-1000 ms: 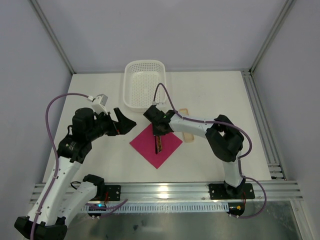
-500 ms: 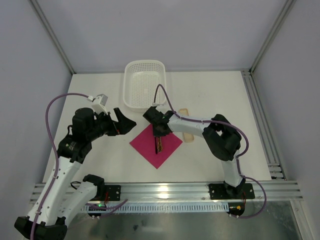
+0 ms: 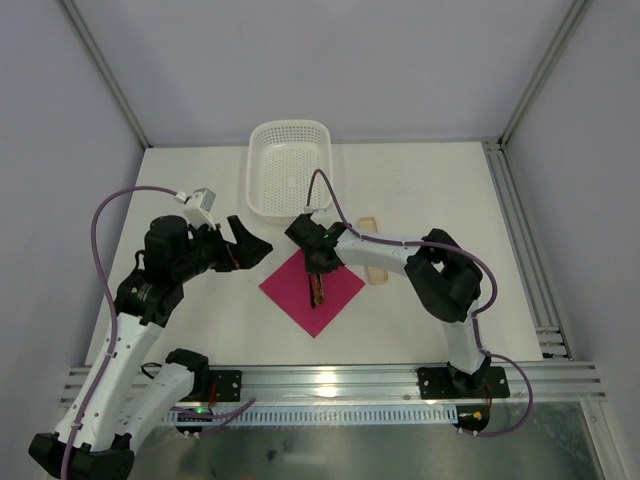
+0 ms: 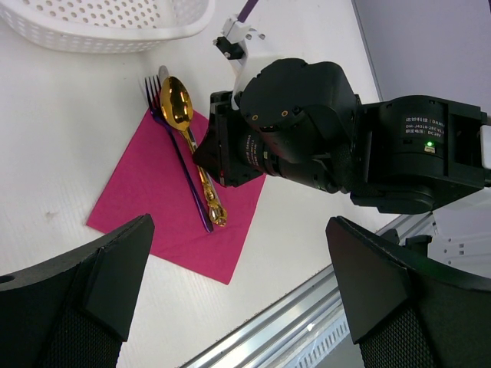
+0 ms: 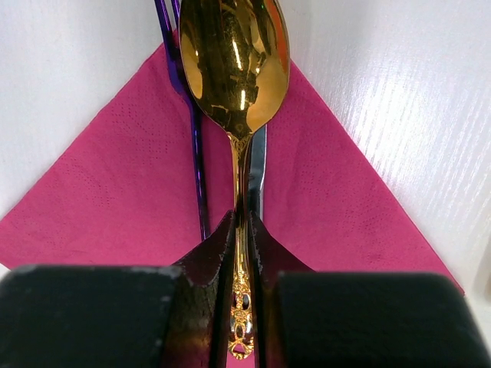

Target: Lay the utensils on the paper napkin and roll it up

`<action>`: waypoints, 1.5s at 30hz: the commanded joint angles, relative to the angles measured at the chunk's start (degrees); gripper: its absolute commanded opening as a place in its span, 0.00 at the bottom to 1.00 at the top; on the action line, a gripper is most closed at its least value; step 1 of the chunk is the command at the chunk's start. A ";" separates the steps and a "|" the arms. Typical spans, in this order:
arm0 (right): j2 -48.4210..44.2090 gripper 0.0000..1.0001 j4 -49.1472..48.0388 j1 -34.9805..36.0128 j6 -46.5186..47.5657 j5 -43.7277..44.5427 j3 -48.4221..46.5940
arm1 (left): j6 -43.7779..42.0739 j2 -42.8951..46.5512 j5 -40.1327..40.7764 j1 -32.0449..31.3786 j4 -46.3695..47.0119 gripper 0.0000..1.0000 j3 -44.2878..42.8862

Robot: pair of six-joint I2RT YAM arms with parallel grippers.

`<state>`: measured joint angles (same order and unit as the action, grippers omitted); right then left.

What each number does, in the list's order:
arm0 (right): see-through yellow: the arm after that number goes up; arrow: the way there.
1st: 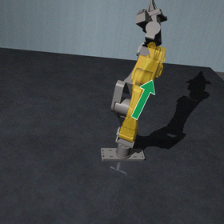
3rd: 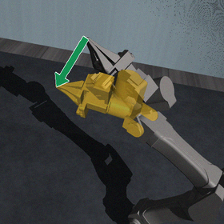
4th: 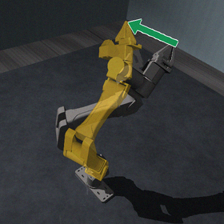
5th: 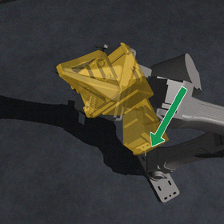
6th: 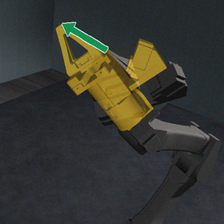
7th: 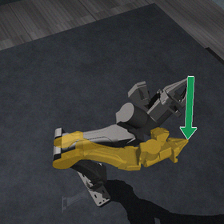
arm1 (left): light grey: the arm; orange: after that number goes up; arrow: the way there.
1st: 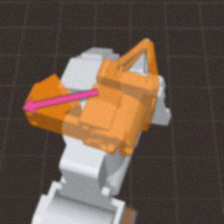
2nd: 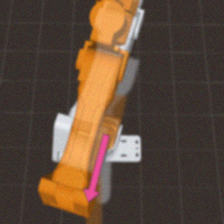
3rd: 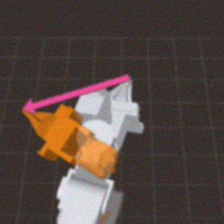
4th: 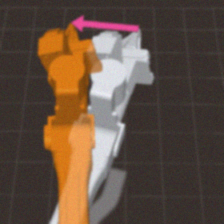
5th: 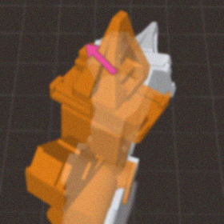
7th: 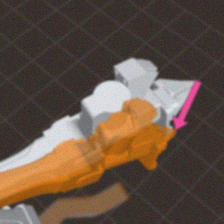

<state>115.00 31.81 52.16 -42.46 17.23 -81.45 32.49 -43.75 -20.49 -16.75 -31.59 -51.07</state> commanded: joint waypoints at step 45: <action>-43.71 0.52 -8.61 0.40 2.12 -9.07 31.61 | 29.29 -8.28 7.64 -21.12 16.74 0.51 25.75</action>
<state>74.65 23.75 52.40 -40.99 5.37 -50.74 56.03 -52.75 -17.23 -36.80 -20.38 -26.50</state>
